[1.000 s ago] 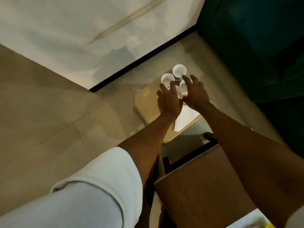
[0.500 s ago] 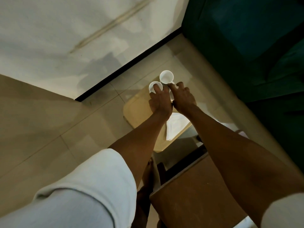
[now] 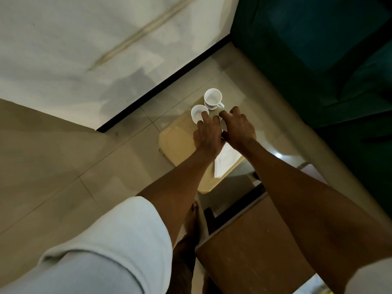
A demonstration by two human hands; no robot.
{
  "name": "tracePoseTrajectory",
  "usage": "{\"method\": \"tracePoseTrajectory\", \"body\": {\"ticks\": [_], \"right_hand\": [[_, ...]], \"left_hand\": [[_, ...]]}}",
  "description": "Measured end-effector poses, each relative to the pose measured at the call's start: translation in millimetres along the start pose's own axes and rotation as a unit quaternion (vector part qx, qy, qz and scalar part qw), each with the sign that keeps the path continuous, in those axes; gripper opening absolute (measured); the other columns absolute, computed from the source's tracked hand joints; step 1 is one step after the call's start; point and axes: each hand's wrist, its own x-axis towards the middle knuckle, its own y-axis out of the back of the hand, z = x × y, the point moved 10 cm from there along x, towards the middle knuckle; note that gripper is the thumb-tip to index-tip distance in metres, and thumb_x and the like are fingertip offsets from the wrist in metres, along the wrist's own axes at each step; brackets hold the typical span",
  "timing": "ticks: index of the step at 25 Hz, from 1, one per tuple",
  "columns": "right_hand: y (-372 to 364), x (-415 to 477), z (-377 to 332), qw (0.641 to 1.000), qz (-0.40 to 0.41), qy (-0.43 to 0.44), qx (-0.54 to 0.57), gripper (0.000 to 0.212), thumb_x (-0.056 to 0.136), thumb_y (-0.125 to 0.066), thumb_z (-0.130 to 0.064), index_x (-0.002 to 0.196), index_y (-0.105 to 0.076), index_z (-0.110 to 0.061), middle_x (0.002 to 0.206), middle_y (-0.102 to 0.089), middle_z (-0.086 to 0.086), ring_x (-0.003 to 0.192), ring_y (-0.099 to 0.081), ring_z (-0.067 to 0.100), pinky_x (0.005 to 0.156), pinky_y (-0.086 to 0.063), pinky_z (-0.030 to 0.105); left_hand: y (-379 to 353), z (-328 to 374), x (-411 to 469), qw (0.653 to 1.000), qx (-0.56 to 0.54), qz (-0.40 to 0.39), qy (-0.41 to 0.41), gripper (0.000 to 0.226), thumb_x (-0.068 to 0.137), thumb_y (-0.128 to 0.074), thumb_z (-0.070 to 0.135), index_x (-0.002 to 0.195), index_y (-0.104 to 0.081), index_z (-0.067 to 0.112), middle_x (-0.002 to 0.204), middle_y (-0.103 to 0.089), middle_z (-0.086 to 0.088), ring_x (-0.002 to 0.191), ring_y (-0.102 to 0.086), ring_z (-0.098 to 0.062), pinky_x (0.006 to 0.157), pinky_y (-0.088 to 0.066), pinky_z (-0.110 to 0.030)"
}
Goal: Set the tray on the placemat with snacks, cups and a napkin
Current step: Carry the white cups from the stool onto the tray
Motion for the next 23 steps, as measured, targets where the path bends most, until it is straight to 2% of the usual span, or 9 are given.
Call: {"method": "tracePoseTrajectory", "body": {"ticks": [3, 7, 11, 15, 17, 19, 23], "right_hand": [[31.9, -26.5, 19.7, 0.999, 0.015, -0.033, 0.026, 0.070, 0.080, -0.086, -0.035, 0.140, -0.050, -0.030, 0.139, -0.053, 0.010, 0.114, -0.064, 0.033, 0.084, -0.060, 0.043], [96.4, -96.4, 74.2, 0.992, 0.064, -0.100, 0.054, 0.068, 0.082, -0.084, -0.032, 0.140, -0.049, -0.029, 0.138, -0.052, 0.010, 0.112, -0.064, 0.032, 0.082, -0.058, 0.041], [190.3, -220.7, 170.2, 0.965, 0.123, -0.217, 0.082, 0.065, 0.081, -0.084, -0.039, 0.134, -0.050, -0.026, 0.132, -0.050, 0.011, 0.100, -0.066, 0.030, 0.074, -0.056, 0.039], [283.2, -367.5, 256.5, 0.934, 0.176, -0.294, 0.101, 0.056, 0.079, -0.083, -0.043, 0.121, -0.052, -0.024, 0.124, -0.052, 0.009, 0.092, -0.067, 0.031, 0.064, -0.047, 0.037], [325.2, -453.9, 304.0, 0.915, 0.204, -0.329, 0.119, 0.054, 0.077, -0.083, -0.043, 0.115, -0.052, -0.022, 0.117, -0.054, 0.008, 0.093, -0.067, 0.036, 0.065, -0.046, 0.038], [360.6, -541.8, 348.6, 0.895, 0.233, -0.355, 0.135, 0.055, 0.073, -0.084, -0.043, 0.112, -0.051, -0.021, 0.112, -0.055, 0.006, 0.094, -0.066, 0.037, 0.066, -0.046, 0.040], [416.8, -685.6, 420.4, 0.870, 0.279, -0.381, 0.139, 0.052, 0.073, -0.083, -0.044, 0.107, -0.050, -0.022, 0.108, -0.058, 0.004, 0.097, -0.066, 0.033, 0.068, -0.046, 0.037]], "left_hand": [[23.5, 27.8, -14.5, 0.999, -0.007, 0.008, -0.032, 0.051, 0.090, -0.074, 0.047, 0.129, -0.056, 0.019, 0.144, -0.053, -0.014, 0.116, -0.065, -0.029, 0.085, -0.061, -0.037], [62.9, 105.2, -48.5, 0.993, -0.025, 0.004, -0.115, 0.044, 0.086, -0.079, 0.039, 0.121, -0.063, 0.019, 0.121, -0.065, -0.006, 0.111, -0.063, -0.026, 0.072, -0.053, -0.032], [113.9, 249.0, -131.1, 0.974, -0.021, -0.006, -0.227, 0.038, 0.087, -0.079, 0.038, 0.119, -0.068, 0.021, 0.123, -0.066, -0.004, 0.109, -0.062, -0.024, 0.080, -0.057, -0.033], [162.1, 385.1, -237.3, 0.948, -0.025, -0.019, -0.317, 0.049, 0.083, -0.081, 0.040, 0.125, -0.064, 0.021, 0.125, -0.061, -0.003, 0.111, -0.060, -0.025, 0.083, -0.056, -0.037], [190.0, 456.6, -307.0, 0.933, -0.022, -0.025, -0.358, 0.055, 0.082, -0.080, 0.042, 0.130, -0.062, 0.023, 0.127, -0.059, -0.001, 0.115, -0.058, -0.026, 0.079, -0.053, -0.039], [214.0, 527.3, -380.3, 0.915, -0.008, -0.020, -0.402, 0.054, 0.079, -0.081, 0.044, 0.126, -0.064, 0.025, 0.123, -0.060, 0.000, 0.114, -0.059, -0.026, 0.075, -0.050, -0.038], [245.1, 650.1, -502.0, 0.886, 0.011, -0.003, -0.463, 0.042, 0.078, -0.080, 0.038, 0.116, -0.070, 0.025, 0.117, -0.065, 0.000, 0.112, -0.064, -0.026, 0.086, -0.058, -0.043]]}}
